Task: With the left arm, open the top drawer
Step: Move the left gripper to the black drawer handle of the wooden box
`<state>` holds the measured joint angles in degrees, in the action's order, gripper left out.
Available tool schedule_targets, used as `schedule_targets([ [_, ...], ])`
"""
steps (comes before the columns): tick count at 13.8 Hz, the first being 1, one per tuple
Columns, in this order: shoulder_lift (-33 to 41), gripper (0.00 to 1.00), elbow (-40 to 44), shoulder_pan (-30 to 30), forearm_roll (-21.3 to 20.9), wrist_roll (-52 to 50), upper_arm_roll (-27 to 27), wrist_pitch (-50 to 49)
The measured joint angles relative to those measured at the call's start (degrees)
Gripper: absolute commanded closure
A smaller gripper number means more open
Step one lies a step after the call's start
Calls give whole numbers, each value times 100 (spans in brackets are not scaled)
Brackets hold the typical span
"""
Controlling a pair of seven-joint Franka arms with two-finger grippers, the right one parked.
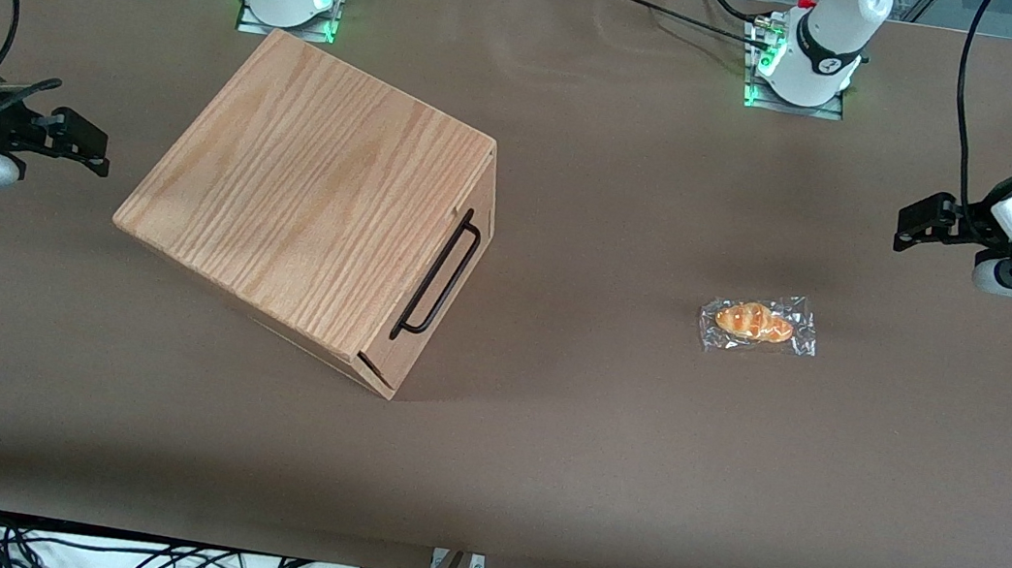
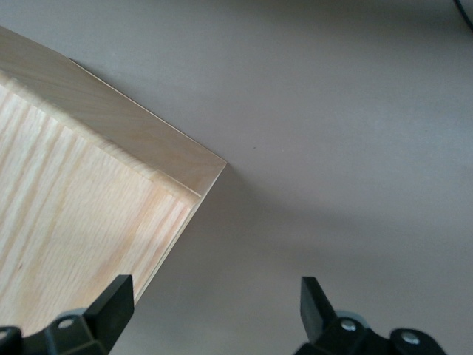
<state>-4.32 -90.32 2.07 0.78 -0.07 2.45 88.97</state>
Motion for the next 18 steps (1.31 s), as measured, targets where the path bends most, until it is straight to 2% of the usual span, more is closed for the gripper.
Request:
schedule_targets([
  [3,-124,0,0,58,99,9,130,-70],
  [7,-222,0,89,400,667,8,476,-74],
  [10,-771,0,647,858,1172,-3,556,59],
  [14,-1849,0,1469,1495,1349,-407,585,995],
  [18,-2397,0,1598,2286,1353,-1850,602,2212],
])
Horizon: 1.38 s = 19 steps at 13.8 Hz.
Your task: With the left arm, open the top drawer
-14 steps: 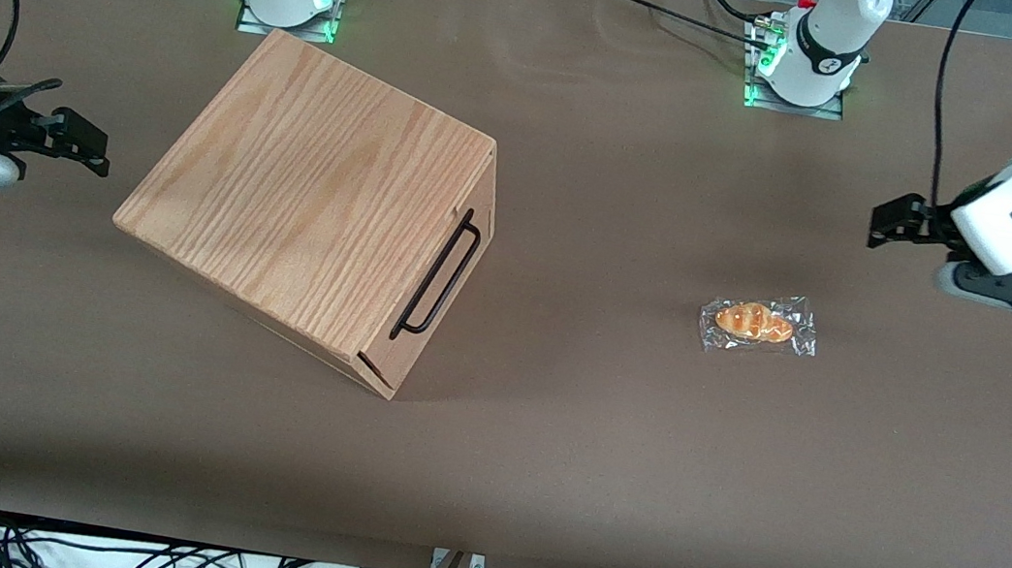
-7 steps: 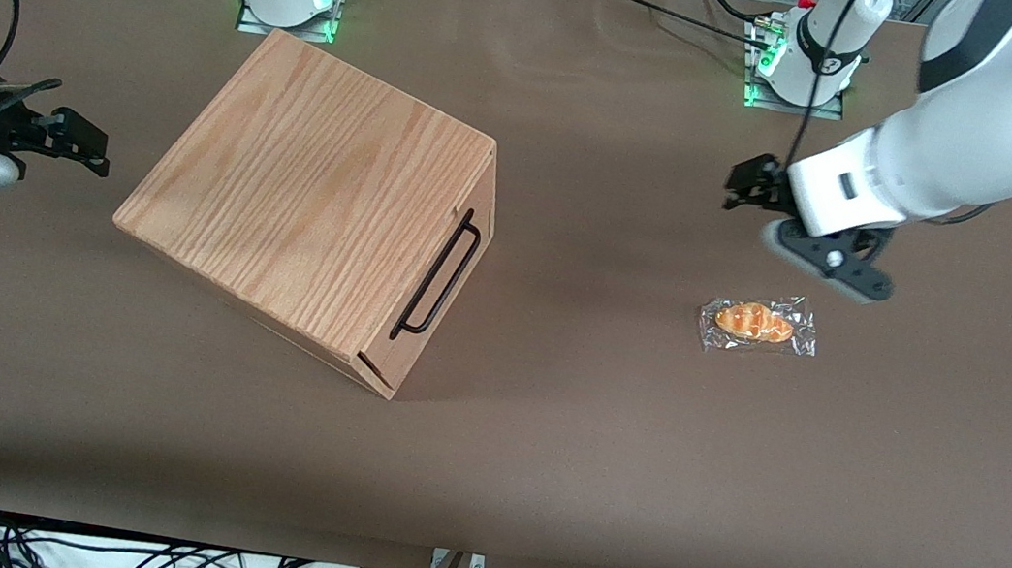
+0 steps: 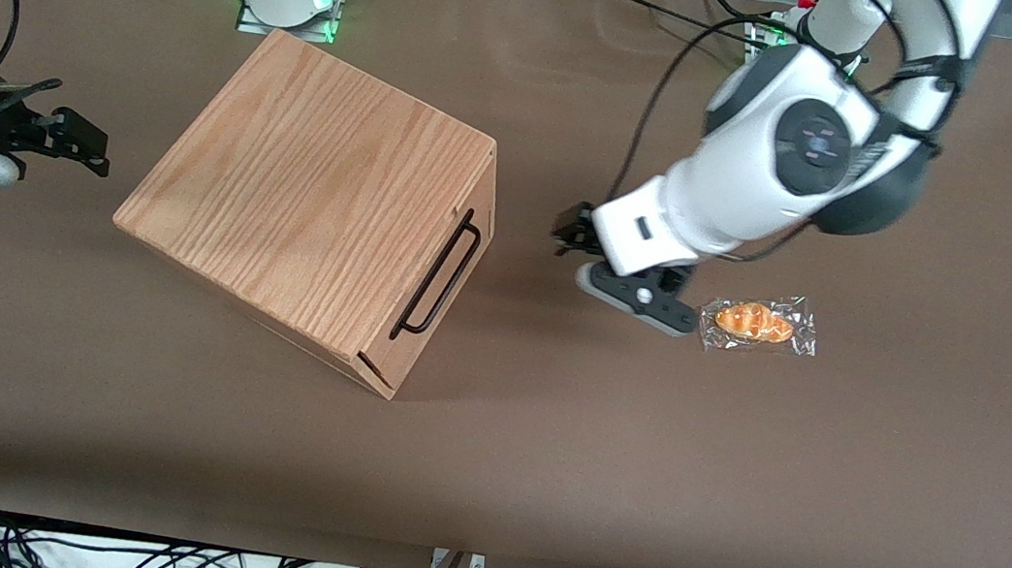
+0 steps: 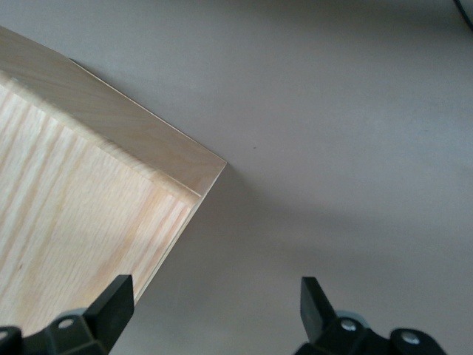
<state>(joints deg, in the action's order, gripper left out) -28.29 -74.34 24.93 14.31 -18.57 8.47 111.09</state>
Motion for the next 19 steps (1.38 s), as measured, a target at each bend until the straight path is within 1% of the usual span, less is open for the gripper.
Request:
schedule_targets([
  [1,-94,0,3,169,0,-298,1,242],
  [3,-290,0,6,362,0,-554,-3,748],
  [6,-687,0,7,366,0,-568,-30,1668],
  [8,-889,0,9,376,0,-568,-29,2009],
  [11,-972,0,16,452,61,-587,2,2109],
  [13,-971,0,55,471,495,-588,5,2111],
  [14,-971,0,59,480,613,-588,7,2111],
  [19,-1081,0,59,663,637,-588,15,2109],
])
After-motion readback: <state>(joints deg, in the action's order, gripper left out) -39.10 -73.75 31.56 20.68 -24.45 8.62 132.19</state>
